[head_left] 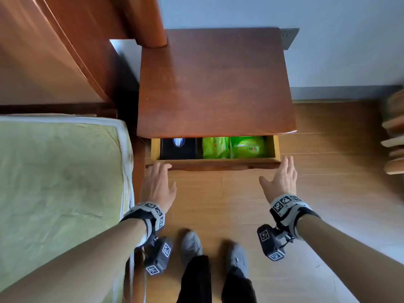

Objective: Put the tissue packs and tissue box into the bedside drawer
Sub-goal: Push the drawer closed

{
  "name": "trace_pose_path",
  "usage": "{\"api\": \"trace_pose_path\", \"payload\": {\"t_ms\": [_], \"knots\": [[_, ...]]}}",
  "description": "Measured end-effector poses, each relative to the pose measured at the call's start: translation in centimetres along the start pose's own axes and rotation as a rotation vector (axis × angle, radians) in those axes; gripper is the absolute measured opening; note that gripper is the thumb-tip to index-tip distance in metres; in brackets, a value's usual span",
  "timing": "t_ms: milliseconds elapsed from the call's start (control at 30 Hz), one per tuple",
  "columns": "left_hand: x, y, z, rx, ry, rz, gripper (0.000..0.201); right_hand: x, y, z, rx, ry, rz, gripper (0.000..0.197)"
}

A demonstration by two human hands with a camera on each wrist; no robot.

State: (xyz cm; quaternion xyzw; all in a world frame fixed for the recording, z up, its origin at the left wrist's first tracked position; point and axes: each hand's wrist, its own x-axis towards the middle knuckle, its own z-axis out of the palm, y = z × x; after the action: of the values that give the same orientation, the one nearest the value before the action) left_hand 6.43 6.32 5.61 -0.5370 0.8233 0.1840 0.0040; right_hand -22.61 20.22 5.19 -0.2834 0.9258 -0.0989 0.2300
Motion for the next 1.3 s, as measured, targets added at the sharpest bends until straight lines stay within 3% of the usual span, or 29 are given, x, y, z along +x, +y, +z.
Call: {"api": "trace_pose_path", "payload": {"t_ms": [67, 133, 200, 267, 467, 733, 833, 966, 1066, 1300], "knots": [[-0.6, 0.3, 0.3, -0.144, 0.009, -0.195, 0.042, -0.5, 0.9, 0.1, 0.112, -0.018, 0.15, 0.095], [-0.7, 0.9, 0.4, -0.212, -0.087, -0.393, 0.048, -0.6, 1.6, 0.6, 0.153, -0.082, 0.241, 0.096], [-0.5, 1.5, 0.9, -0.318, -0.16, -0.524, 0.058, -0.7, 1.8, 1.5, 0.205, -0.15, 0.277, 0.096], [0.0, 2.0, 1.7, -0.475, -0.138, -0.575, 0.06, -0.5, 1.6, 2.5, 0.254, -0.161, 0.228, 0.09], [-0.4, 2.1, 4.7, -0.599, -0.049, -0.521, 0.065, 0.0, 1.3, 4.4, 0.287, -0.067, 0.105, 0.073], [0.1, 2.9, 6.0, -0.638, 0.076, -0.515, 0.054, 1.2, 0.6, 4.2, 0.283, -0.066, 0.14, 0.07], [1.5, 4.4, 6.0, -0.736, 0.205, -0.555, 0.064, 2.0, -0.1, 4.1, 0.289, -0.067, 0.134, 0.071], [5.1, 4.5, 5.5, -0.777, 0.309, -0.493, 0.079, 4.5, -1.8, 3.4, 0.3, -0.112, 0.07, 0.075], [6.7, 3.6, 5.8, -0.881, 0.274, -0.425, 0.084, 6.8, -2.8, 2.6, 0.334, -0.118, 0.049, 0.077], [8.3, 3.6, 5.7, -0.778, 0.149, -0.383, 0.088, 8.6, -2.6, 3.6, 0.376, -0.121, 0.011, 0.087]]}}
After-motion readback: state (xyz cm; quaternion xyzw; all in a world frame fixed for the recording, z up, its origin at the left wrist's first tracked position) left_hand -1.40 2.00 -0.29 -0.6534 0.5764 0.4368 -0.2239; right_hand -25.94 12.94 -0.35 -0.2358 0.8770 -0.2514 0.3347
